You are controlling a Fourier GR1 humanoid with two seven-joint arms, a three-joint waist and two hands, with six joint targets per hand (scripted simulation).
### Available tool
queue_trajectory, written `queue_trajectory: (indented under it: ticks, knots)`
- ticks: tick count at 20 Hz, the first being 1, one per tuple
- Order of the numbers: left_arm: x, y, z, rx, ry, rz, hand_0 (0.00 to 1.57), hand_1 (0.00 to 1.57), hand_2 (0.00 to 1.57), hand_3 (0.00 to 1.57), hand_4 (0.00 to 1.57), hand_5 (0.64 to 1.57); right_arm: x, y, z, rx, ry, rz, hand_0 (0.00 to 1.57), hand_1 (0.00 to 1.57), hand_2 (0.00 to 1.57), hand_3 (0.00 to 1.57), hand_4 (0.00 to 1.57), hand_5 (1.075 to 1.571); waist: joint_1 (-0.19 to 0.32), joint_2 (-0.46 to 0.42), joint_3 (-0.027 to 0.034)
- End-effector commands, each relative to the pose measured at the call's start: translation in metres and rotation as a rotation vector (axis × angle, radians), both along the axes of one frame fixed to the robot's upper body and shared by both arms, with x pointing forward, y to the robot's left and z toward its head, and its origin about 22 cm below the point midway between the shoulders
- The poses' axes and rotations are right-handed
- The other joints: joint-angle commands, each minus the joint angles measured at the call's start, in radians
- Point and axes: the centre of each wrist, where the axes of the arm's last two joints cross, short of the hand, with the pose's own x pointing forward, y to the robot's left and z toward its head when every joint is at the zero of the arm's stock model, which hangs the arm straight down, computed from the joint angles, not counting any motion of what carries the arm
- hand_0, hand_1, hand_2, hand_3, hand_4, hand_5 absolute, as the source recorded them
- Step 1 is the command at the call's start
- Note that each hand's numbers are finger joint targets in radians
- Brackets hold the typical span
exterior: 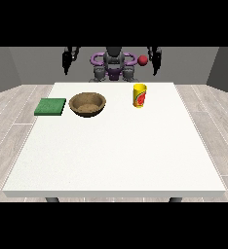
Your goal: Pick the cup and pour the ball into the bowl, then pick the bowl and place it on the pad
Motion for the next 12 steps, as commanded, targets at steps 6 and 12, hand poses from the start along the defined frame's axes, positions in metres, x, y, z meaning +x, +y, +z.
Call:
queue_trajectory:
  ticks: [6,12]
  knots:
    - [0.002,0.009,0.032,0.037,-0.016,0.004,0.0,0.0,0.0,0.0,0.0,1.557,0.003,-0.011,0.033,-0.042,-0.009,-0.001,0.0,0.0,0.0,0.0,0.0,1.569,-0.001,-0.264,0.0026]
    - [0.015,0.049,0.082,-0.12,-0.094,0.096,0.0,0.0,0.0,0.0,0.0,1.552,-0.015,-0.084,0.05,0.09,-0.016,0.037,0.0,0.0,0.0,0.0,0.0,1.57,-0.019,-0.127,0.0053]
